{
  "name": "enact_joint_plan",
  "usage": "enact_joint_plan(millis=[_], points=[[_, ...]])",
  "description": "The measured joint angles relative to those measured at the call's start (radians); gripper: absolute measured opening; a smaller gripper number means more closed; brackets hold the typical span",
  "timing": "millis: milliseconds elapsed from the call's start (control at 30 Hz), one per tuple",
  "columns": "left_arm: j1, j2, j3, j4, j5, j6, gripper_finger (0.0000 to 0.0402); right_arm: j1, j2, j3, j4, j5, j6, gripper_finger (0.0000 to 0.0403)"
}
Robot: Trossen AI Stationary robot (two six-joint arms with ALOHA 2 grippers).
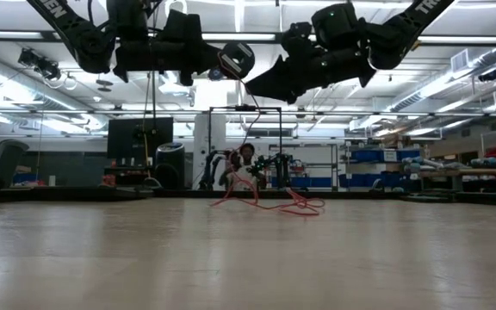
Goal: Coil cords
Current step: Coil the red wire onto the spool
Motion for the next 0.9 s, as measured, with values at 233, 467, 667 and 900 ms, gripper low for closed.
enact_joint_plan(millis=[233, 467, 667, 900], points=[[0.000, 0.000, 0.000, -0.001, 0.000, -0.004, 0.0000, -0.001, 0.000, 0.000, -0.021, -0.015, -0.032, 0.0128], [0.000, 0.000, 0.000, -0.003, 0.000, -0.004, 0.0000, -0.001, 0.000, 0.000, -0.021, -0.016, -0.032, 0.0128], [0.000, 0.000, 0.000, -0.003, -0.003, -0.008, 0.0000, 0.000, 0.000, 0.000, -0.021, -0.017, -0.031, 0.0128], [0.000, 0.000, 0.000, -0.015, -0.003, -0.008, 0.0000, 0.000, 0.000, 0.000, -0.046, -0.018, -0.030, 0.0128]])
